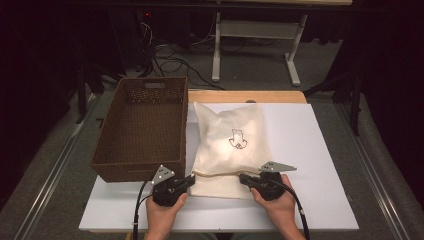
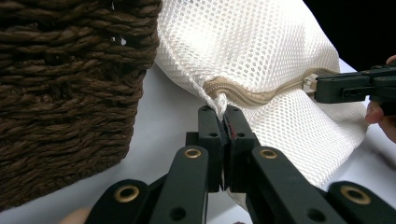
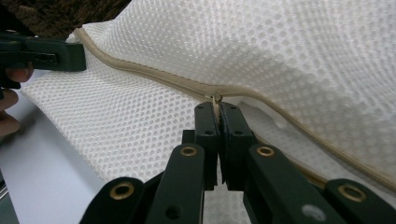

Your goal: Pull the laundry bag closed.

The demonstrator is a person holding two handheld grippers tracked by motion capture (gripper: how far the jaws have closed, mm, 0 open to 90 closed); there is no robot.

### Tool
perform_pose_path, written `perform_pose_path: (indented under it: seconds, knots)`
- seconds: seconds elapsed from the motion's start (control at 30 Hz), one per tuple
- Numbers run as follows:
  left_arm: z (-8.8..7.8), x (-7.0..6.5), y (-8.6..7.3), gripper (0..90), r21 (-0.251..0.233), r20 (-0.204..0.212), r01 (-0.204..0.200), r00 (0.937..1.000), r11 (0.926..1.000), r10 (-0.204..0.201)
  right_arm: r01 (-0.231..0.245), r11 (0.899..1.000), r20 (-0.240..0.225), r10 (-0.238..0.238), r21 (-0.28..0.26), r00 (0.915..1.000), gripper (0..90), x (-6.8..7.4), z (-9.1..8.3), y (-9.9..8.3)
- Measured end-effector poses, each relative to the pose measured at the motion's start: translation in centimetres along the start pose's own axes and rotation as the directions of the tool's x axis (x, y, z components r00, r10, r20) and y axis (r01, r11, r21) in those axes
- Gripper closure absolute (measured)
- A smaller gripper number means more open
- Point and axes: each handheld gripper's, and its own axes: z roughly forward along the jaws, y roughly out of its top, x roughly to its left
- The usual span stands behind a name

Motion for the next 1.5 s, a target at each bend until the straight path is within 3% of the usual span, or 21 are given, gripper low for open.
perform_pose_path:
  seconds: [0.63, 1.5]
  knots:
    - [0.0, 0.0, 0.0, 87.6, 0.006, 0.001, -0.006, 1.0, 1.0, 0.006, -0.015, 1.0, 0.035, 0.015, -0.016, 0.9993, 88.0, -2.0, -1.8, -0.3]
    - [0.0, 0.1, 0.0, 87.5, 0.008, 0.003, -0.009, 1.0, 0.9999, 0.009, -0.076, 0.996, 0.102, 0.081, -0.047, 0.9915, 87.8, -5.6, -5.0, -1.4]
